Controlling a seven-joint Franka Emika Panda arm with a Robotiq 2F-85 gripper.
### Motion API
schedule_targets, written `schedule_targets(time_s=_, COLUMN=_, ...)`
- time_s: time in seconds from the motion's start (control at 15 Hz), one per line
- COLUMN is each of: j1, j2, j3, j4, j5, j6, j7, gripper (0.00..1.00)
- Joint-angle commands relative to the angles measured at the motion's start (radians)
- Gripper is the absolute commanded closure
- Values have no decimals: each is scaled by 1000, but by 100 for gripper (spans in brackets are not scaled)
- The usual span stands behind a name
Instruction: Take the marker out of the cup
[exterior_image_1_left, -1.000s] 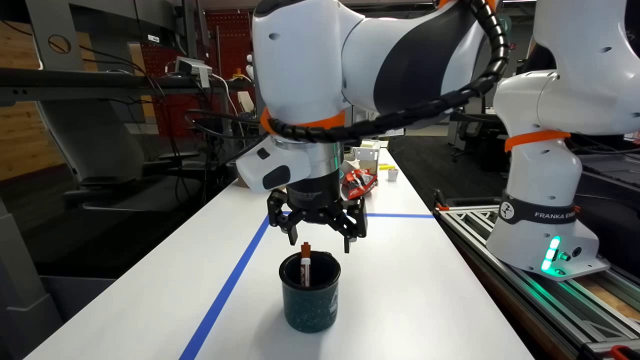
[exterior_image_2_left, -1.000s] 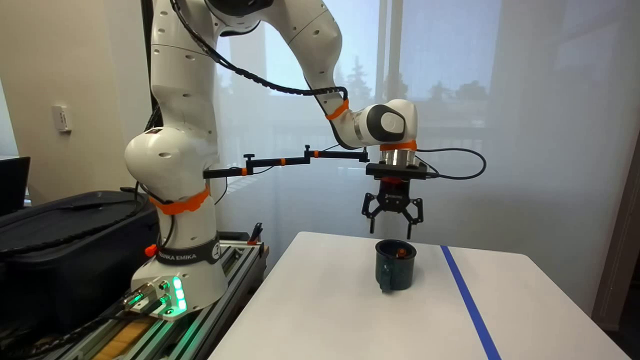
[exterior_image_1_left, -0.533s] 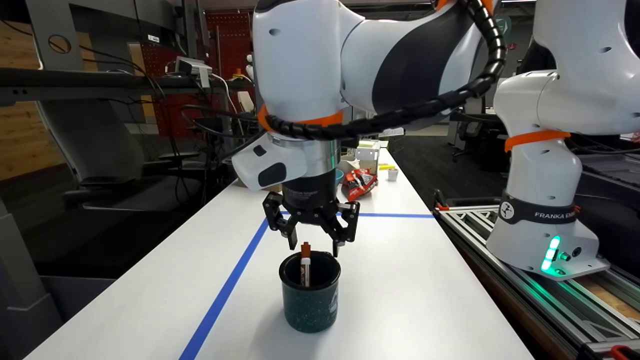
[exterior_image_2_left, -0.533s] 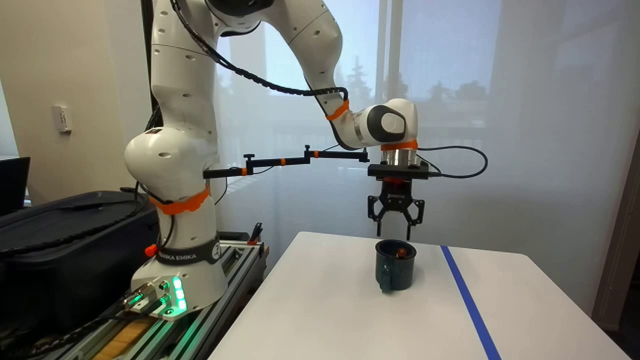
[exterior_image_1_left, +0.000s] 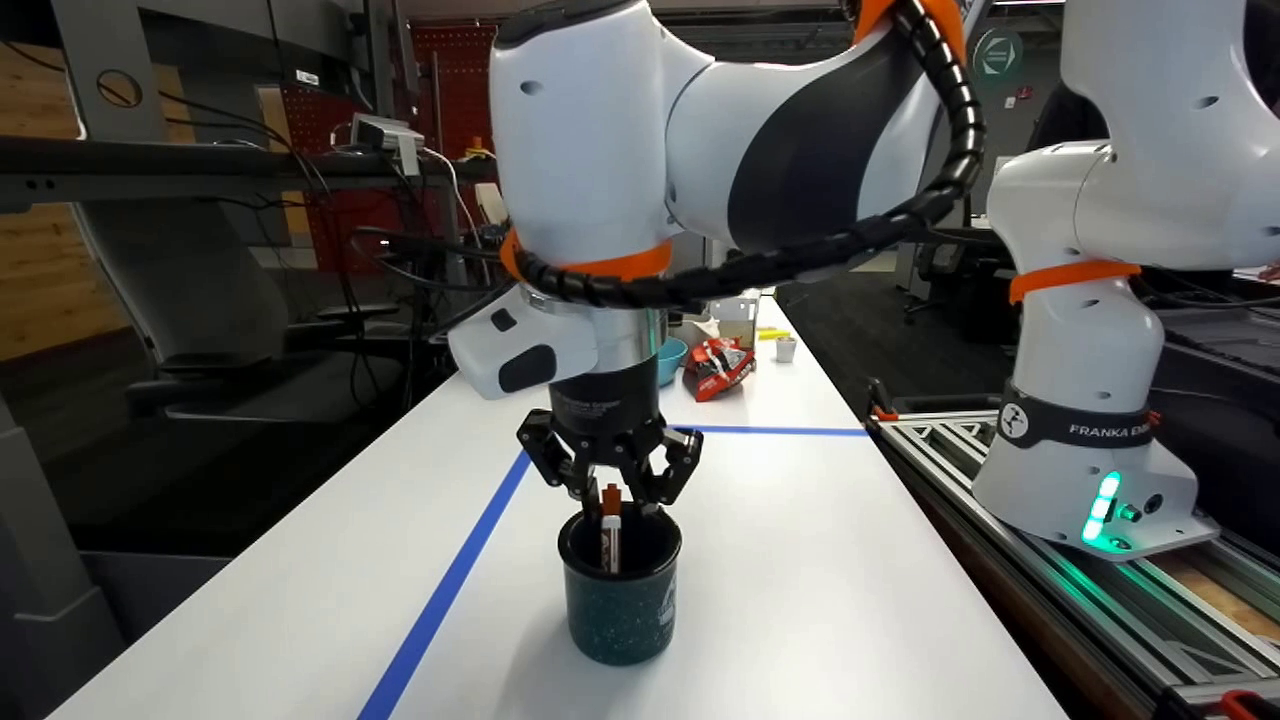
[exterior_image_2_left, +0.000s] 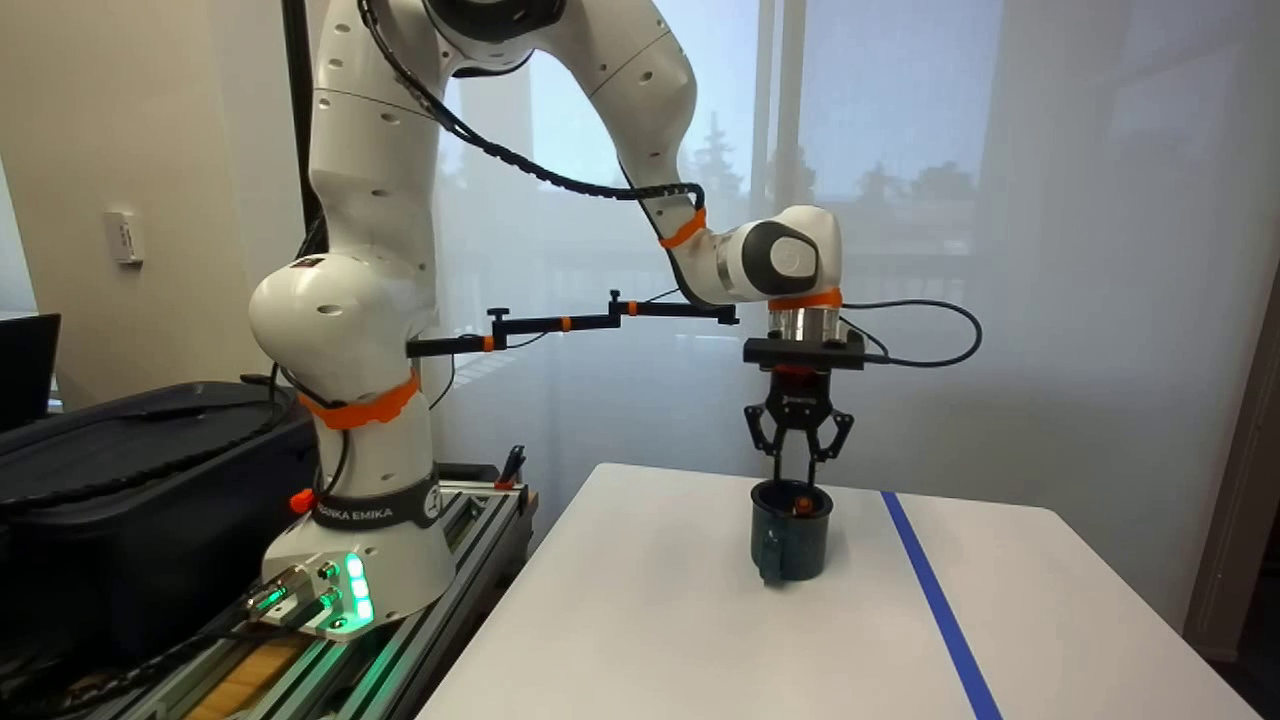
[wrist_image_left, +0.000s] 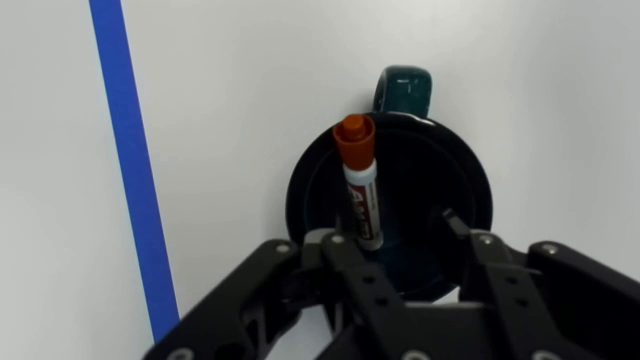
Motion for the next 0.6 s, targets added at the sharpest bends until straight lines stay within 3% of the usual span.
schedule_targets(time_s=0.0, j1=0, j2=59, j3=-6, j4=49, j5=-43, j6=18, j7=26, gripper=47)
schedule_targets(time_s=0.07, j1=0, j2=73, j3=-8, j4=60, j5=-48, j6=18, j7=25, gripper=41)
schedule_targets(time_s=0.2, j1=1, j2=98, j3=-12, j4=82, j5=-59, j6=15, j7=26, gripper=49)
schedule_targets(time_s=0.27, j1=1, j2=110, j3=-13, j4=93, j5=-64, j6=13, j7=26, gripper=43)
schedule_targets(time_s=0.4, j1=2, j2=123, j3=-17, j4=109, j5=-75, j6=10, j7=28, gripper=49)
schedule_targets(time_s=0.47, j1=2, j2=128, j3=-18, j4=115, j5=-79, j6=10, j7=28, gripper=45)
schedule_targets(time_s=0.53, j1=3, j2=131, j3=-19, j4=119, j5=-83, j6=8, j7=29, gripper=48)
